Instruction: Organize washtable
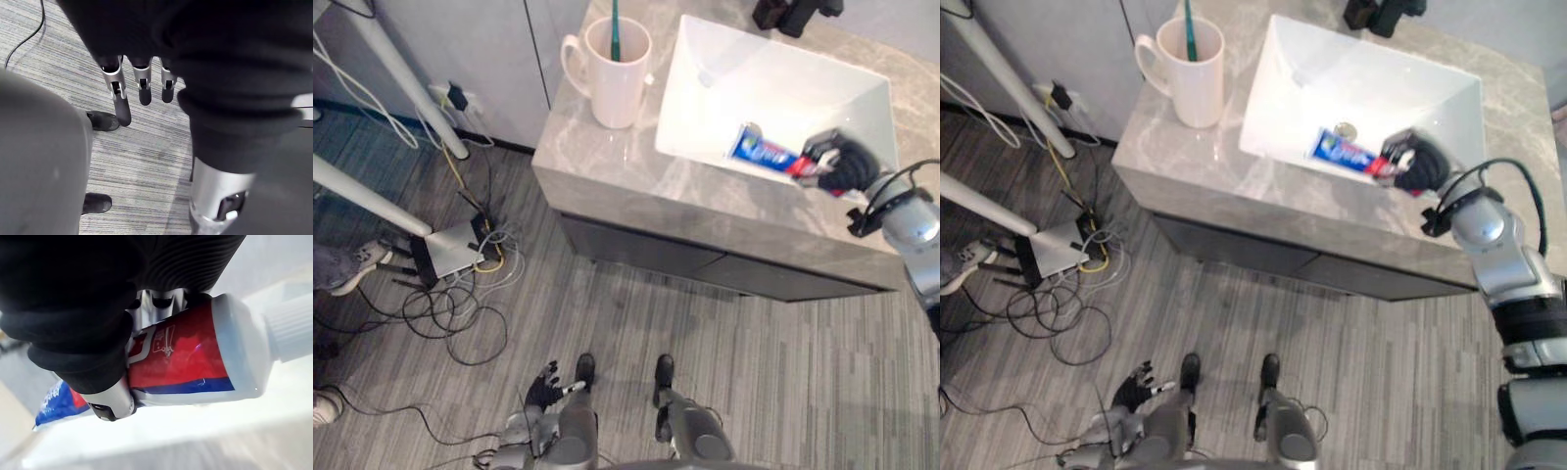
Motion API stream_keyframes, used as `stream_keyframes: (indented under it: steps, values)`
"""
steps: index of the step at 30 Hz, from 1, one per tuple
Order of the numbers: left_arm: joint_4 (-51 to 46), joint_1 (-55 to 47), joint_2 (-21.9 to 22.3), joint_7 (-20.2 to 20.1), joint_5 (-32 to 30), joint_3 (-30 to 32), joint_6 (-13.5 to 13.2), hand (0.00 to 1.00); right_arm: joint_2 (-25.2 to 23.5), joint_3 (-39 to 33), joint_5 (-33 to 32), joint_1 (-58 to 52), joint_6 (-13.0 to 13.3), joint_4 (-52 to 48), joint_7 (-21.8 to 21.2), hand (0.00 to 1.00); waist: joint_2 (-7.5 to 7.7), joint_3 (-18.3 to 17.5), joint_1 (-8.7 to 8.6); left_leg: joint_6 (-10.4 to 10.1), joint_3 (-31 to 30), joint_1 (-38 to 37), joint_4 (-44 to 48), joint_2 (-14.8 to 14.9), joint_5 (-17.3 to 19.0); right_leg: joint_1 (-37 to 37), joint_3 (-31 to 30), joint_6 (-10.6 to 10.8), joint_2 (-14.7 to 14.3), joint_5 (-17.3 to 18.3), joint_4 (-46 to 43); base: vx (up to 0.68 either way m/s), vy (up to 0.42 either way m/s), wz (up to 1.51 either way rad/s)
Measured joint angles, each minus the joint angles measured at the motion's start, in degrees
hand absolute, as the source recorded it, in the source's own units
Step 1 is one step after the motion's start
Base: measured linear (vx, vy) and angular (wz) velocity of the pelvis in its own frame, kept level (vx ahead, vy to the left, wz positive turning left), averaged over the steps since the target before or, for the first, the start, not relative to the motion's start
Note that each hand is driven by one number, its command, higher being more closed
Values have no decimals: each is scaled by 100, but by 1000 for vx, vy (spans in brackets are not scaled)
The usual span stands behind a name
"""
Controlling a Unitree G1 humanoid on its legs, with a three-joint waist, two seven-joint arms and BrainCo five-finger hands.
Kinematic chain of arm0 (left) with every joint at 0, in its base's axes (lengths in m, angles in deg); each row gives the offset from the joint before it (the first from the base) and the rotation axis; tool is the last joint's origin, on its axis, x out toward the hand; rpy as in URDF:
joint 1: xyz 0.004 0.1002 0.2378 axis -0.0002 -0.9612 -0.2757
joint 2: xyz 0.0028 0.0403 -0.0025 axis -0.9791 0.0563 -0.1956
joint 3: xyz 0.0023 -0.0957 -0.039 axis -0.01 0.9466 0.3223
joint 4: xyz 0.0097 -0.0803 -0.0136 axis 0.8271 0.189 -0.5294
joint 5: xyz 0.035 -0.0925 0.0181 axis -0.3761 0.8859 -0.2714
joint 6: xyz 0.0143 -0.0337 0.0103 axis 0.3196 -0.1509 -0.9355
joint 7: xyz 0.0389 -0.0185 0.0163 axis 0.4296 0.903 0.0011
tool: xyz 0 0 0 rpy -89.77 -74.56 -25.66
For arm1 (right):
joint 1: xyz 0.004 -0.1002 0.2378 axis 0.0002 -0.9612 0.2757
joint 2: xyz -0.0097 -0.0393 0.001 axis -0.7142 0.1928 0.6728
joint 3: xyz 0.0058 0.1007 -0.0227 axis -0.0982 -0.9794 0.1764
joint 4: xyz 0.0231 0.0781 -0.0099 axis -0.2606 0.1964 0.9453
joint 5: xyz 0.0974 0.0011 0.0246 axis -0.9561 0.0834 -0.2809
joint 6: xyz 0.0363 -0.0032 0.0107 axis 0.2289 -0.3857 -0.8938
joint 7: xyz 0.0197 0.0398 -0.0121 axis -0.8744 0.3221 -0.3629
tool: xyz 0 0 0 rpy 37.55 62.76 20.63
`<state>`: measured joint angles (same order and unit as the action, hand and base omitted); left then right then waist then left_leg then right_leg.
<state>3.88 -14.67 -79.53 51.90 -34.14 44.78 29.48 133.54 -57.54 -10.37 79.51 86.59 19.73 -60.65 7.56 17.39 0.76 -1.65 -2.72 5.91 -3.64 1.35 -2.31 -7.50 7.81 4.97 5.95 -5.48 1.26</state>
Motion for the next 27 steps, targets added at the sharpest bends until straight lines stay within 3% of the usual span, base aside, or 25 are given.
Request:
stream_keyframes:
  steps: [4, 7, 9, 14, 16, 19, 23, 27]
  values:
    - [-14, -84, 132, 187, -9, 412, 38, 0, -426, -1475, -550, 304, -20, -889, 763, 100, -32, -20, -12, 36, -28, -156, -67, -18, -41, 133, 15, 0, 15, 0, 3, 11, 5, 3]
    - [-192, -283, 180, 320, 204, 681, 46, 0, -617, -1817, -786, 293, 67, -1477, 992, 100, -68, -216, -29, 38, -70, -182, -65, -30, -42, 176, 29, 0, 23, 1, 7, 36, 12, 9]
    - [-871, -622, 382, 421, 676, 1065, 67, 0, -813, -1924, -892, 82, 197, -1964, 1056, 100, -122, -393, -30, 38, -160, -193, -65, -34, -42, 235, 106, -1, 33, 3, 21, 40, -3, 20]
    - [-3582, -961, 480, 837, 1370, 2233, -49, 0, -1302, -1871, -957, -661, 282, -2593, 847, 100, -187, -803, 179, 33, -310, -315, -170, -156, -56, 421, 308, 16, 152, 329, 14, -3, -16, 23]
    - [-4402, -960, 440, 984, 1415, 2600, -163, 0, -1445, -1787, -1002, -829, 292, -2604, 717, 100, -318, -944, 189, 33, -336, -360, -170, -170, -57, 469, 325, 12, 155, 343, -14, -2, -13, 8]
    - [-5553, -820, -72, 1100, 1388, 3050, -295, 0, -1816, -1736, -1206, -1250, 282, -2607, 619, 100, -501, -1152, 184, 40, -353, -468, -171, -179, -63, 593, 345, 15, 153, 358, 7, -2, -4, 1]
    - [-6494, -384, -573, 1221, 1141, 3276, -563, 0, -2270, -1743, -1361, -1803, 173, -2633, 412, 100, -601, -1303, 178, 37, -393, -587, -174, -178, -67, 740, 419, 11, 155, 362, 23, -24, -15, 5]
    - [-7191, -214, -618, 1192, 836, 3247, -676, 0, -2873, -1703, -1406, -2338, 20, -3072, 112, 100, -610, -1437, 163, 31, -413, -596, -180, -175, -72, 758, 456, 1, 155, 370, 19, -47, -11, 4]
